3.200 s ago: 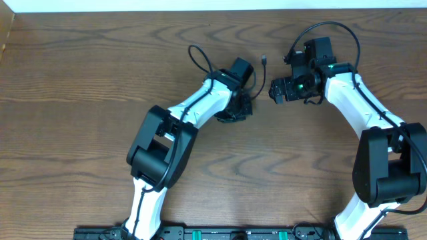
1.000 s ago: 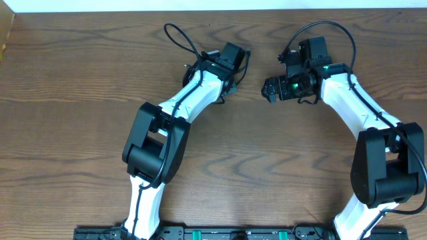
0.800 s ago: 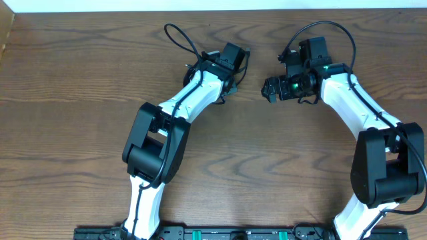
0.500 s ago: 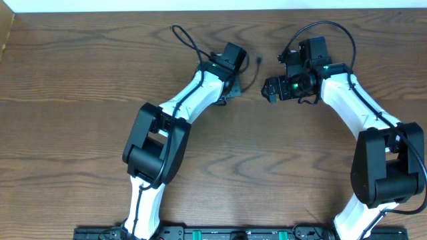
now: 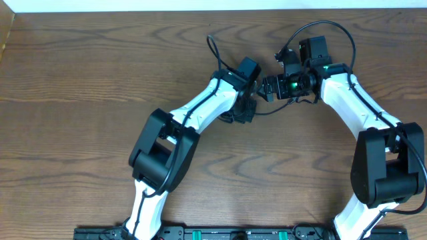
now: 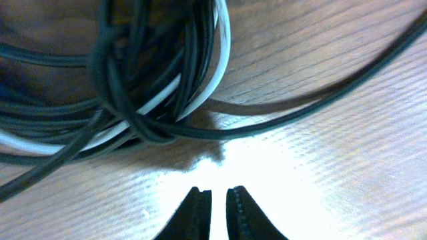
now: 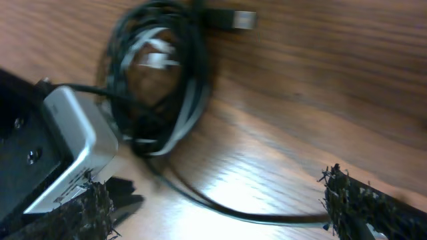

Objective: Untangle cables

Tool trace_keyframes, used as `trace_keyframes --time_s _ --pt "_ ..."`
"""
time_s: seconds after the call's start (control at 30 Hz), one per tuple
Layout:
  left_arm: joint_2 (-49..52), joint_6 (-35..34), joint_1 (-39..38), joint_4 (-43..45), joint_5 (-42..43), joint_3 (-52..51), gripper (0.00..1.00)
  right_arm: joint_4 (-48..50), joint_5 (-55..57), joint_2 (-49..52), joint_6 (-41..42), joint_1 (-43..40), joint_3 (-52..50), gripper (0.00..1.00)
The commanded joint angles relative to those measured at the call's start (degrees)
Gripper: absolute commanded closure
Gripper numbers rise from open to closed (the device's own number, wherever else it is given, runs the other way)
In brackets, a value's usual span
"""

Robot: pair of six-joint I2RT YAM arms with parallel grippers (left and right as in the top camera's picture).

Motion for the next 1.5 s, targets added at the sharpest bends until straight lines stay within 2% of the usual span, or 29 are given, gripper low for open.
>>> trace_keyframes --time_s 0.0,0.1,0.2,0.27,0.47,0.5,0.7,1.07,1.47 --pt "-6.23 -2.23 1.18 -0.37 0.28 0.46 0.83 0.33 -6.05 0.76 2.51 0.35 -0.17 0.08" --pt "-8.37 -9.73 2.89 -1.73 -2.43 0.46 0.83 0.55 -4.2 0.76 8.9 0.42 -0.17 0.23" --pt "-8.72 -16.46 6.27 -3.15 -2.25 0.44 0.83 0.59 -1.88 0.76 13.25 1.25 -0.17 0.23" --pt "-8.37 -17.38 8.13 -3.3 -1.79 0.31 0.83 0.63 0.33 0.9 14.34 2.34 -0.17 0.23" --pt "-5.84 -12.48 12.24 -1.7 6.64 0.07 0.83 2.54 6.27 2.4 16.92 6.93 -0.17 0.22" --pt "-5.22 -11.43 12.59 -1.29 8.2 0.04 0.79 3.08 6.88 2.8 17.35 7.54 -0.17 0.22" --pt "-1.73 -10.43 13.0 1.25 11.85 0.0 0.79 7.23 7.08 6.67 18.18 10.19 -0.17 0.23" --pt "-0.61 -10.64 13.05 2.36 11.37 -0.02 0.79 10.91 7.41 11.47 22.23 10.45 -0.17 0.34" --pt "3.5 -13.03 13.05 5.88 11.15 -0.22 0.79 11.45 8.76 11.89 21.84 11.98 -0.17 0.37"
